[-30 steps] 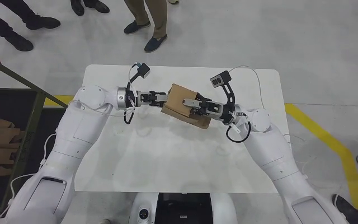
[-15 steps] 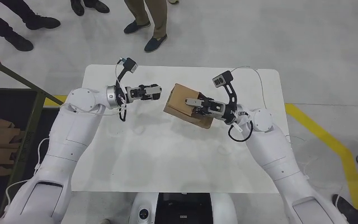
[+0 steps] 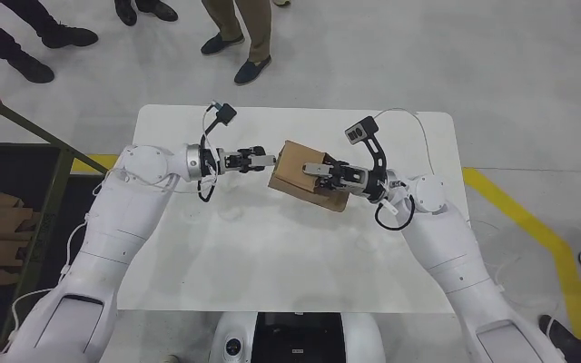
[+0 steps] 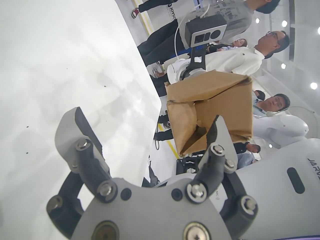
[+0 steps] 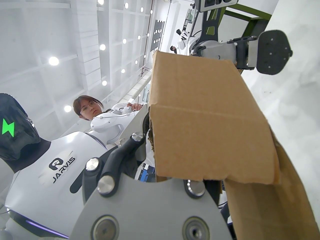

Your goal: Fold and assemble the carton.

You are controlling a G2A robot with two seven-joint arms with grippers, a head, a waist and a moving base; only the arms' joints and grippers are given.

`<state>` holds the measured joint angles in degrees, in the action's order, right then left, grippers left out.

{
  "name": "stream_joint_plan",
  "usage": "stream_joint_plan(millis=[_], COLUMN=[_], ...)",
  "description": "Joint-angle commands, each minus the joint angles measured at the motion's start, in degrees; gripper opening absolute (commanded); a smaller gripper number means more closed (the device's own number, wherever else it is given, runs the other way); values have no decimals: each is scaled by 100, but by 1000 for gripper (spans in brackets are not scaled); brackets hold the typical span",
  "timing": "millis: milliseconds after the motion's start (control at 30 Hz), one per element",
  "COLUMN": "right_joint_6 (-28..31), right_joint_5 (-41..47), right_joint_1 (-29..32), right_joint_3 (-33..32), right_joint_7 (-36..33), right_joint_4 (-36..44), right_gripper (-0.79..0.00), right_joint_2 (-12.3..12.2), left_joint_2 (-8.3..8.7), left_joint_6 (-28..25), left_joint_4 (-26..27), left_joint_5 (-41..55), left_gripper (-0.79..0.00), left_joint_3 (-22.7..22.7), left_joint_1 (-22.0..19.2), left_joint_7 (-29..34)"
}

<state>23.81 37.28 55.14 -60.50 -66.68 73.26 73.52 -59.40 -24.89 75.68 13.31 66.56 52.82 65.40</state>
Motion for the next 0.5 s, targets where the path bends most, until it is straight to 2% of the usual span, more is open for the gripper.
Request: stream_joint_plan(millis=[0,467], right_joint_6=[0,19], right_joint_5=[-22,-104], right_joint_1=[17,100], right_joint_3=[-4,58], right_joint_7=[16,71], right_joint_4=[22,143], right_gripper=[-785,-785], right_joint_2=[-2,8], left_joint_2=[-14,-32], left_joint_6=[55,127], left_joint_4=[28,104], left_joint_5=[28,28], left_gripper=[0,0], left_joint_3=[-82,-242], left_joint_1=[-20,-38], left_joint_7=[22,-11])
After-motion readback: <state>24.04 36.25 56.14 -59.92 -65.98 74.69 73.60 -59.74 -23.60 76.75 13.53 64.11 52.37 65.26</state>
